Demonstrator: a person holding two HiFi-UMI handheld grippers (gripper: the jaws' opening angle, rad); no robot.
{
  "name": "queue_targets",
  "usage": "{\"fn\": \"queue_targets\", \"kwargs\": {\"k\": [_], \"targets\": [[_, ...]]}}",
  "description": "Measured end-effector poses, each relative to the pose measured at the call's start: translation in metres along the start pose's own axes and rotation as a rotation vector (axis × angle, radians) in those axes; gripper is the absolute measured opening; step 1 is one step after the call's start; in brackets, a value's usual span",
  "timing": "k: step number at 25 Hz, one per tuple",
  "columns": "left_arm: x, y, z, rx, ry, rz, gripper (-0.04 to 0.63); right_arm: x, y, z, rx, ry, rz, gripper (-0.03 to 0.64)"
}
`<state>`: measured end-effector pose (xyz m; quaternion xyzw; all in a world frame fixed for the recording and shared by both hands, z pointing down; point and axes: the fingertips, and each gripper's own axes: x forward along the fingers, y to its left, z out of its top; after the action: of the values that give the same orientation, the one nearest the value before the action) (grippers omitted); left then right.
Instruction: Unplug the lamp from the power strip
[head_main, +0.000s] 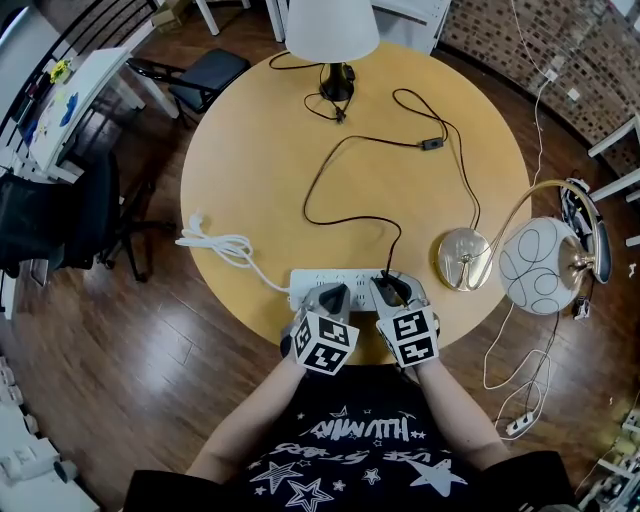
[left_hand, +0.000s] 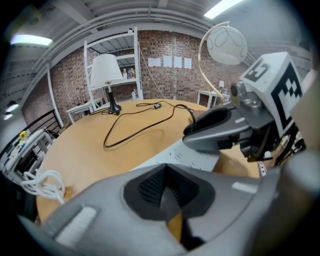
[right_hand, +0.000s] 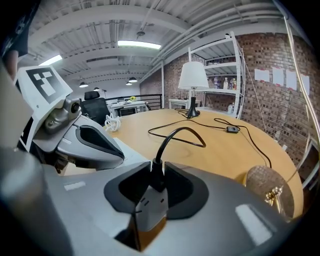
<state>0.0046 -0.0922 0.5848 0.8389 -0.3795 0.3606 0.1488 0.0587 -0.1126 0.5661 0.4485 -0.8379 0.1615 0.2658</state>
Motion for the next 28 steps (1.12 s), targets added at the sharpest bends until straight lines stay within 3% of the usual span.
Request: {"fn": "queue_targets", "kwargs": {"k": [8, 28], "targets": [[0.0001, 0.0010, -0.0006, -0.036, 0.016, -0.013, 0.005, -0.0027, 0.0009, 0.0013, -0.007, -0.051, -0.037, 0.087], [0.0018, -0.0014, -0.0003, -0.001, 0.064, 0.001, 0.005, -0.0088, 0.0043, 0.0008, -0.096, -0.132, -0.064, 0.086]]}}
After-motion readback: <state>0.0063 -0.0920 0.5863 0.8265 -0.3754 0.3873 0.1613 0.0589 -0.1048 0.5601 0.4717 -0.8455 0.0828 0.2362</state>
